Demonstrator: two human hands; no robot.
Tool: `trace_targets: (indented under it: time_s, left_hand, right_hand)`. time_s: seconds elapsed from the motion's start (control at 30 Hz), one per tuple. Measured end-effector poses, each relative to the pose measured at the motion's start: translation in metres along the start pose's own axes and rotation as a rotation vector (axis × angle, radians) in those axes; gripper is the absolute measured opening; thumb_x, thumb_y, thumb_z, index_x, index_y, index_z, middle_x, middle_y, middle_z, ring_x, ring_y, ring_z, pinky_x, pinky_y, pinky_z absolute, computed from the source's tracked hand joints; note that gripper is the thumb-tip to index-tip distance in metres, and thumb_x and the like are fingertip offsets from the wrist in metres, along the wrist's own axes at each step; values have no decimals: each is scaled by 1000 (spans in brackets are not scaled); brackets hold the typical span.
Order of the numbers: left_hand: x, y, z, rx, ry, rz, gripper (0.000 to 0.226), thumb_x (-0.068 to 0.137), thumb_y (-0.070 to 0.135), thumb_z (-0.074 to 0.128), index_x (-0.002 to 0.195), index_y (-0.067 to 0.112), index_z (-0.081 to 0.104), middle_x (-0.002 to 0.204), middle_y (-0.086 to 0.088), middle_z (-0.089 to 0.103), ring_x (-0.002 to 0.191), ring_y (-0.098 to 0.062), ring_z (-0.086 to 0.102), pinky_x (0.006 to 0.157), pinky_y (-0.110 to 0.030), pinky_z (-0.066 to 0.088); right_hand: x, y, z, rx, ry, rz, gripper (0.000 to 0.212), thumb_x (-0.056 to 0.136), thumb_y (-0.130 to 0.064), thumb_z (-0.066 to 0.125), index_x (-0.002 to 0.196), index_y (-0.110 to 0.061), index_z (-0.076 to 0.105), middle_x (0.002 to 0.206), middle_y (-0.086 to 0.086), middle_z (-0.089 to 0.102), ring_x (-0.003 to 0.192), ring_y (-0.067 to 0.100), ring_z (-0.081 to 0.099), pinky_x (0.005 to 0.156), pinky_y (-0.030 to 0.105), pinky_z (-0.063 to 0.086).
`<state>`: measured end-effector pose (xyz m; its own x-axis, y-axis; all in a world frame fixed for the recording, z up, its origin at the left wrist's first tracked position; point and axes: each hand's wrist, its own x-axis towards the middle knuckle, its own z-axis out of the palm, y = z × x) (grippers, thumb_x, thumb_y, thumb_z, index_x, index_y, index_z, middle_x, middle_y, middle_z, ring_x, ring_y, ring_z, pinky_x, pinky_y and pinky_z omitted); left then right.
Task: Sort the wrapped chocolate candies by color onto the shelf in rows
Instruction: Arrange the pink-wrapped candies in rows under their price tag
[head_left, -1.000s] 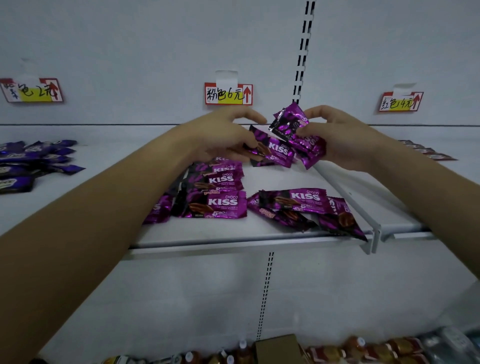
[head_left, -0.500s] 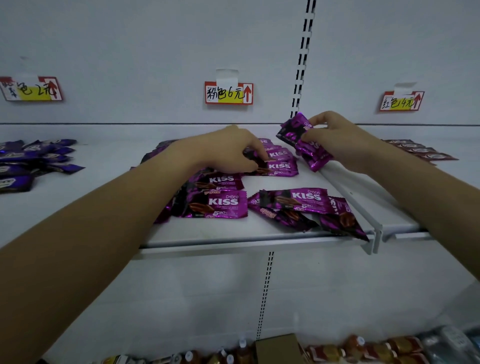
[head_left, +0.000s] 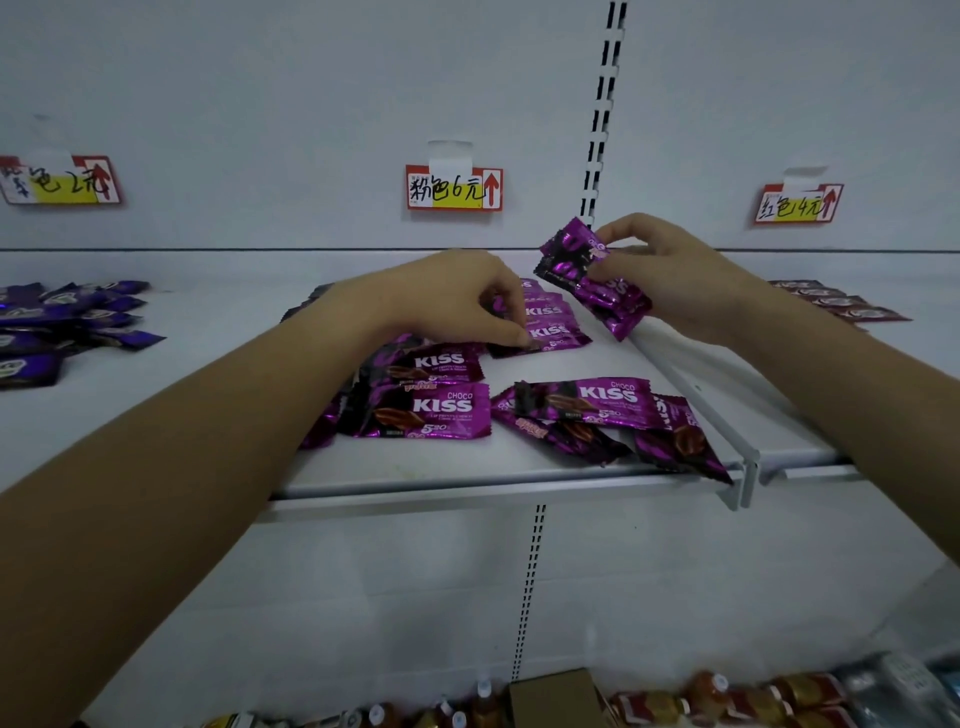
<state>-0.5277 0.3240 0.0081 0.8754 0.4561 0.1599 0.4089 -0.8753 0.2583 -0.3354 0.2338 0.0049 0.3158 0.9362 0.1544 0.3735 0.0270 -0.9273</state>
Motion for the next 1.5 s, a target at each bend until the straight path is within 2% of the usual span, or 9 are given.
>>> trace_targets:
  time_s: [0.13, 0.3, 0.47, 0.63, 0.8, 1.07, 1.2, 1.33, 1.5]
  left_hand:
    - [2, 4, -2, -330, 259, -134, 21, 90, 36, 61, 99, 18, 57, 98, 4, 67, 90, -9, 64, 78, -28, 50]
    - [-3, 14, -5, -961, 149, -193, 40, 82, 0, 69, 112, 9, 43, 88, -7, 75, 79, -18, 72, 72, -29, 59]
    - [-3, 13, -5, -865, 127, -215, 54, 80, -6, 69, 126, 8, 45, 85, -7, 70, 67, -15, 69, 62, -21, 56]
    - [-10, 10, -11, -747, 76, -200, 41, 83, -9, 62, 117, 15, 59, 71, -4, 59, 55, -12, 63, 56, -18, 52]
    - [-9, 10, -10, -774, 72, -245, 26, 85, -7, 60, 96, 16, 66, 80, -10, 61, 62, -16, 63, 72, -32, 58]
    - [-6, 14, -10, -993, 171, -287, 23, 88, -4, 57, 92, 17, 64, 86, -6, 69, 75, -17, 69, 69, -28, 59]
    - [-6, 14, -11, -1016, 194, -261, 22, 88, -3, 58, 93, 18, 61, 84, -6, 69, 77, -17, 69, 73, -30, 59]
    - [-13, 15, -16, -686, 101, -179, 9, 85, 5, 65, 89, 12, 60, 87, -11, 69, 73, -15, 65, 72, -29, 56]
    - [-19, 14, -19, -381, -12, -107, 8, 81, 17, 73, 82, 15, 66, 75, 9, 73, 68, 2, 64, 68, -13, 44]
  right_hand:
    - [-4, -3, 2, 101, -154, -64, 16, 92, -4, 54, 98, -15, 64, 94, 9, 69, 81, 20, 67, 76, 32, 54]
    - [-5, -4, 2, 123, -209, -79, 16, 93, -5, 51, 96, -17, 63, 89, 6, 69, 80, 18, 66, 80, 35, 54]
    - [-4, -3, 2, 112, -168, -87, 14, 93, -8, 54, 99, -18, 62, 92, 7, 69, 85, 19, 67, 80, 33, 54]
    - [-2, -7, -6, 287, -65, -90, 19, 93, -4, 48, 109, -8, 57, 87, 8, 72, 87, 24, 71, 74, 33, 57]
    - [-5, -6, -4, 209, -136, -49, 15, 92, -6, 52, 102, -16, 58, 85, 3, 71, 78, 17, 69, 71, 32, 56]
    - [-10, -6, -5, 183, -241, -57, 15, 94, -5, 51, 104, -15, 56, 94, 10, 69, 85, 20, 68, 71, 30, 56]
    - [-11, -8, -4, 194, -197, -93, 16, 93, -3, 51, 101, -14, 58, 100, 14, 67, 92, 25, 65, 88, 39, 53]
    - [-12, -9, -6, 120, -165, -108, 17, 92, -3, 53, 94, -18, 61, 87, 4, 69, 82, 17, 65, 81, 33, 52]
    - [-19, -6, 0, -60, -234, -93, 15, 92, -7, 56, 102, -16, 60, 71, -6, 65, 63, 6, 60, 60, 17, 48]
